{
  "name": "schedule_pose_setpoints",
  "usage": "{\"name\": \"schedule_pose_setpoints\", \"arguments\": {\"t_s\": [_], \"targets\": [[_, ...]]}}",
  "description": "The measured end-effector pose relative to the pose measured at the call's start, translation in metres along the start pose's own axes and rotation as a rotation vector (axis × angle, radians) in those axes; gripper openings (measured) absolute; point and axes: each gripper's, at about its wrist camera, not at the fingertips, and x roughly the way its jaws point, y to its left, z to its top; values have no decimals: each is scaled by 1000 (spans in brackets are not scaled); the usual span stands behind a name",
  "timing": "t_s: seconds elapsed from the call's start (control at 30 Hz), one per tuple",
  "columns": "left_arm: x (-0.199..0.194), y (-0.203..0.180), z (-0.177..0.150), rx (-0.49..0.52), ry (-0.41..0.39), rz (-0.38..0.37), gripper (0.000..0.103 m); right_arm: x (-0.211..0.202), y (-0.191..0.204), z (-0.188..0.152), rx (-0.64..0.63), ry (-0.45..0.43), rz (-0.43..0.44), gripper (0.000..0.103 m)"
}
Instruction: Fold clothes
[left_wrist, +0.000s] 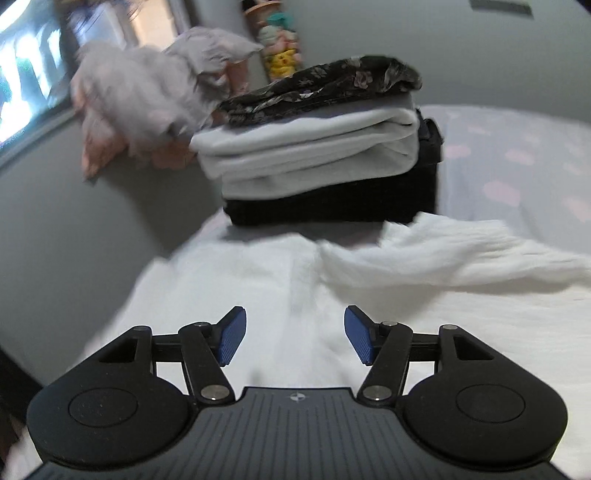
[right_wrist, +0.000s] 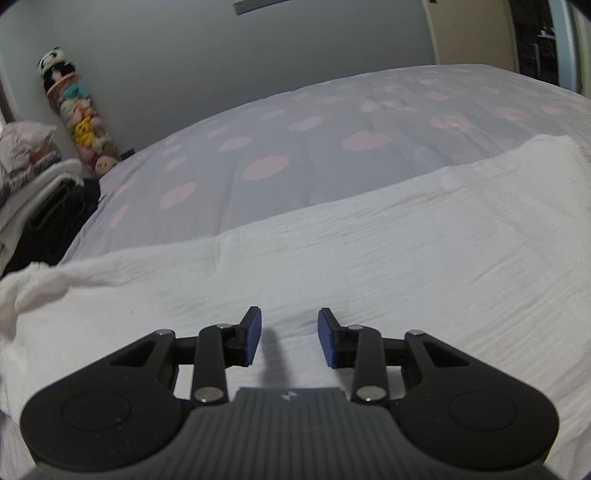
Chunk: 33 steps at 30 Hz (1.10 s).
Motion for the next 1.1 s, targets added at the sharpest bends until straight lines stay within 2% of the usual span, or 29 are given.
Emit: {"name": "schedule_pose_setpoints", "arguments": {"t_s": [0.13, 0.23, 0.3, 0.4, 0.5, 0.6, 0.67, 0.77, 0.9, 0.93, 0.97, 1.03, 1.1], "targets": [[-29, -25, -28, -39, 36, -77, 69, -23, -27, 14, 117, -1, -43, 36], [-47, -48, -43, -12, 63, -105, 66, -42, -58, 26, 227, 28, -82, 34], [-53, -60, -43, 7, 79, -135, 66, -56, -83, 37, 290, 35, -75, 34], [-66, -72, -46, 31, 35, -157, 66, -82, -127, 56, 324, 18, -82, 34], [-71, -78, -49, -16, 43, -161, 66, -105, -177, 70, 311, 6, -164, 35], [-65, -75, -55, -207, 133, -208, 65, -112, -230, 76, 319, 18, -323, 36], [-60, -78, -61, -276, 176, -257, 65, -108, -261, 78, 347, 71, -403, 37], [-55, -88, -63, -219, 181, -258, 65, -99, -294, 75, 418, 118, -424, 37], [-48, -92, -63, -195, 172, -225, 65, -76, -312, 73, 454, 151, -428, 36], [-45, -92, -64, -202, 185, -235, 65, -70, -314, 75, 454, 151, -428, 25], [-42, -93, -64, -209, 194, -243, 65, -68, -312, 79, 449, 146, -420, 5], [-40, -95, -65, -204, 199, -245, 65, -67, -303, 89, 426, 132, -409, 4], [-38, -99, -65, -188, 195, -245, 65, -73, -279, 107, 339, 95, -364, 4]]}}
